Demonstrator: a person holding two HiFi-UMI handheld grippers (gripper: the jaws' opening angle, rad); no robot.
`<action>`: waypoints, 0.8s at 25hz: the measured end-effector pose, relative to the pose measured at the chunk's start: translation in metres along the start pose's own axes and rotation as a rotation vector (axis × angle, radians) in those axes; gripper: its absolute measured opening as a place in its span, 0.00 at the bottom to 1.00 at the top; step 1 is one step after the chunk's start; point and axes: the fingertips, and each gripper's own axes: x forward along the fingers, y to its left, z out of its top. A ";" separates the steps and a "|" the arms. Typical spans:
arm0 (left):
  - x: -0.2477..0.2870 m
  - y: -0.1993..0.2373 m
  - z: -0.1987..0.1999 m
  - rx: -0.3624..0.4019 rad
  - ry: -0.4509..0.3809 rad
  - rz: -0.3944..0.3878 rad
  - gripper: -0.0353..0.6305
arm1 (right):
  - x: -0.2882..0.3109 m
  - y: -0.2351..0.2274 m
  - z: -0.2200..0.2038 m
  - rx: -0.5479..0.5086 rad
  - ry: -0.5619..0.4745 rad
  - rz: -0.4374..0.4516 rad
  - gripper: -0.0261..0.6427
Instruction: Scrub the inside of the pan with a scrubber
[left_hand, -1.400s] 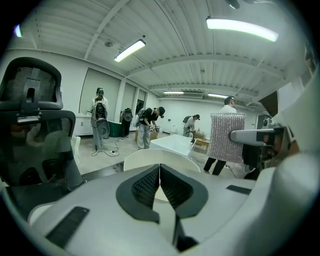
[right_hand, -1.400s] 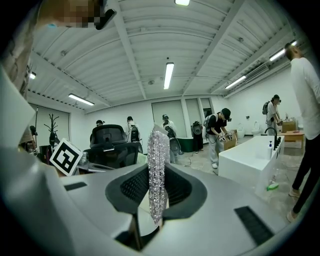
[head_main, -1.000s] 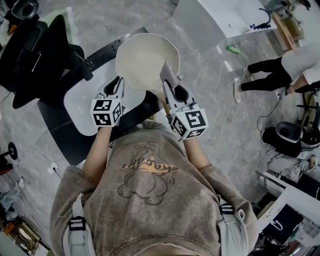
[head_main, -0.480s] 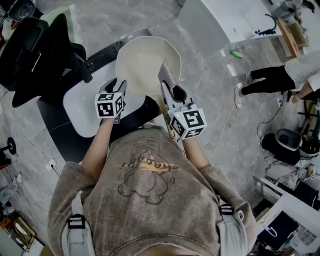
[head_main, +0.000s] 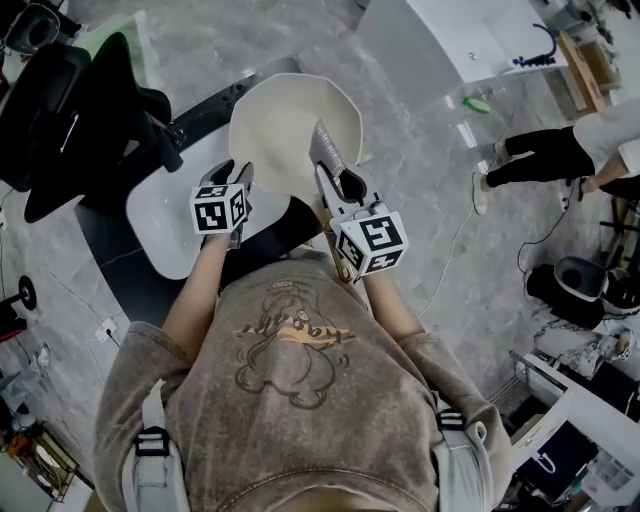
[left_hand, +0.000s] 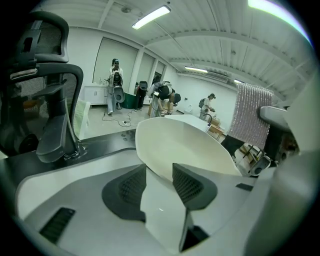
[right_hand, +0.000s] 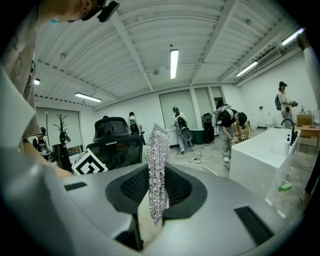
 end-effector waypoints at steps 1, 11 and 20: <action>0.000 0.000 0.000 0.002 0.004 0.000 0.32 | 0.003 0.000 -0.002 -0.005 0.009 0.008 0.16; 0.000 -0.003 0.000 -0.010 0.017 0.005 0.30 | 0.065 0.010 -0.018 -0.117 0.132 0.157 0.16; 0.000 0.000 -0.001 -0.047 0.036 -0.007 0.28 | 0.139 0.036 -0.074 -0.299 0.376 0.341 0.16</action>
